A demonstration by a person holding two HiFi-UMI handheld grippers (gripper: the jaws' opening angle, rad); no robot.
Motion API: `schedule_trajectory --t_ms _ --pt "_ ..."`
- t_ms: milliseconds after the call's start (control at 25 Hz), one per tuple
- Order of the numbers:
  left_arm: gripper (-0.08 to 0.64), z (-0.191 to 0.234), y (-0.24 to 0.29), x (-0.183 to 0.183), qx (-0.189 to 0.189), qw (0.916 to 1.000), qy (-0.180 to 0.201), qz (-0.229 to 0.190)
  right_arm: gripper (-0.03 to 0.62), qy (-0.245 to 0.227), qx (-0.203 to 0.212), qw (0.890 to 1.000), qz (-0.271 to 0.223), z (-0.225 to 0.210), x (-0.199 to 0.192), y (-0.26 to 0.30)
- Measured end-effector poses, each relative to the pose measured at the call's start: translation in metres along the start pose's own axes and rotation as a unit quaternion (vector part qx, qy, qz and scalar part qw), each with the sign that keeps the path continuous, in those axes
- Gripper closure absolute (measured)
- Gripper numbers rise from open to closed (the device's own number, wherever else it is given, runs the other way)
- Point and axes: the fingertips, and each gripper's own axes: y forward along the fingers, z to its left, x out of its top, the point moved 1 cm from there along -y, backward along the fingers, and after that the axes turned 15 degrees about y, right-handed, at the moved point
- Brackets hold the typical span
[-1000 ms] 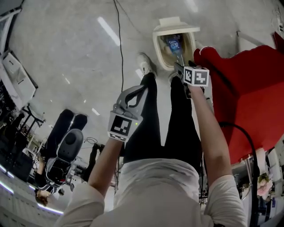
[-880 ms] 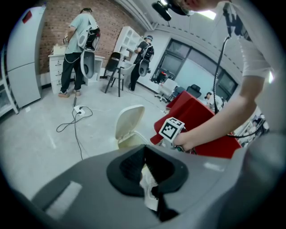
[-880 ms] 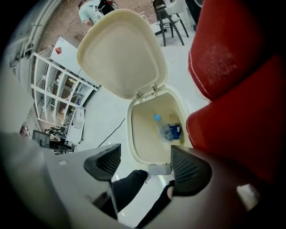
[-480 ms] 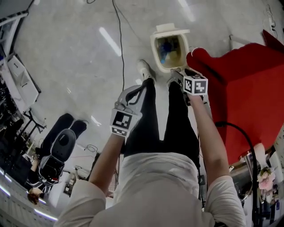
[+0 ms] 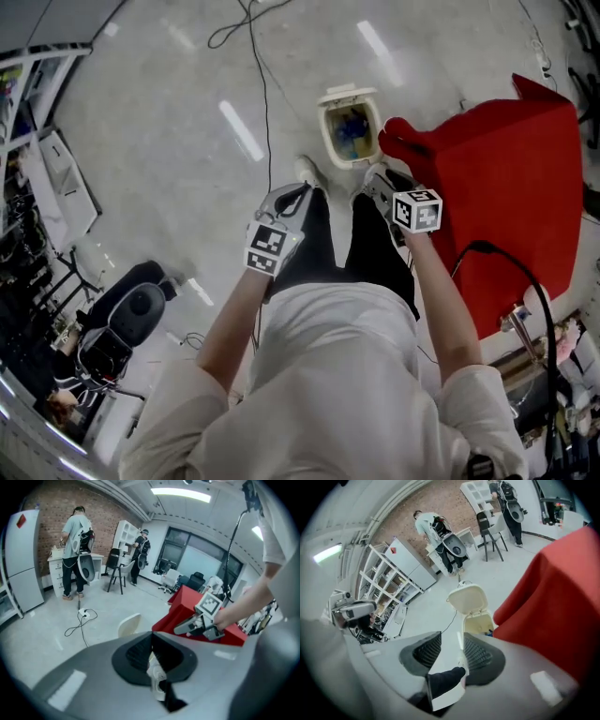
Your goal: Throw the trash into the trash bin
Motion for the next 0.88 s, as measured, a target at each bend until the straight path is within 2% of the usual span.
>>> schedule_trajectory --t_ms 80,320,440,720,880 --pt "0.555 -0.003 -0.006 0.011 0.0 1.0 0.003 -0.005 0.446 -0.004 0.008 1.0 -0.02 0.011 0.005 -0.024" --pt "0.554 -0.01 -0.021 0.033 0.002 0.9997 -0.003 -0.025 0.527 -0.037 0.019 0.997 -0.07 0.036 0.012 -0.082" --pt "0.554 -0.018 -0.029 0.041 -0.002 0.9997 0.008 -0.025 0.589 -0.042 0.025 0.994 -0.101 0.045 0.016 -0.109" --pt "0.554 -0.034 -0.053 0.065 -0.005 0.9994 0.003 -0.035 0.589 -0.075 0.054 0.984 -0.151 0.075 0.024 -0.162" --pt "0.554 -0.04 -0.058 0.072 -0.002 0.999 0.003 -0.046 0.591 -0.072 0.062 0.981 -0.17 0.078 0.025 -0.18"
